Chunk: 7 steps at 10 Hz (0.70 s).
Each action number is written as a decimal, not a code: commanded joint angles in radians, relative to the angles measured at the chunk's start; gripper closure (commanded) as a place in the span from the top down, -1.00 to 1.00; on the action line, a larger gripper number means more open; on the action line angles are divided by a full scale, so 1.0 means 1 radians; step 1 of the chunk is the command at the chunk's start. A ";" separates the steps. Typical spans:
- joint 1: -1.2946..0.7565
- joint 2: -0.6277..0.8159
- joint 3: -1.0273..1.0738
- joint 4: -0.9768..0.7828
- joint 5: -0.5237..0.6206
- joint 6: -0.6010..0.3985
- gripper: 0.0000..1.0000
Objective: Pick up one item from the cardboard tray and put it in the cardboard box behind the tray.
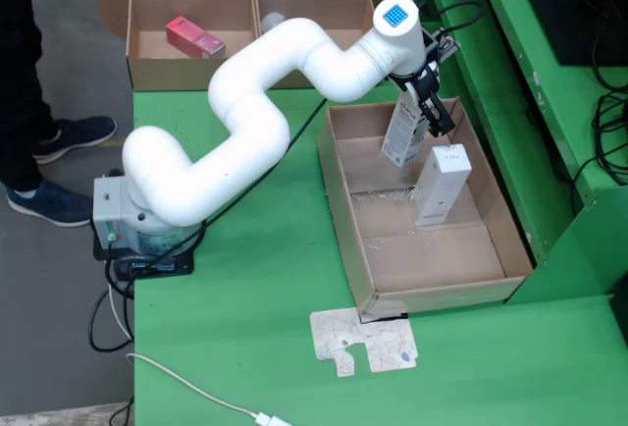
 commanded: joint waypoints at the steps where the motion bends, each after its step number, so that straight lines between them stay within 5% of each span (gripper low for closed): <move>1: -0.002 0.050 0.026 0.011 0.006 0.004 1.00; 7: -0.002 0.050 0.026 0.011 0.006 0.004 -0.20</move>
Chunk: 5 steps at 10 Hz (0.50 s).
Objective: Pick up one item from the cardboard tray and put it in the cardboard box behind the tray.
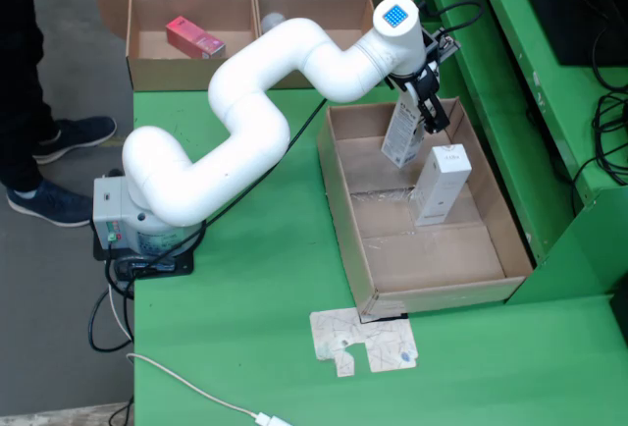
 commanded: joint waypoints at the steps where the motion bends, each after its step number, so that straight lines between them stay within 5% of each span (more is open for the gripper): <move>1: -0.002 0.050 0.026 0.011 0.006 0.004 -0.40; 4: -0.002 0.050 0.026 0.011 0.006 0.004 -1.00; 5: -0.002 0.050 0.026 0.011 0.006 0.004 -1.00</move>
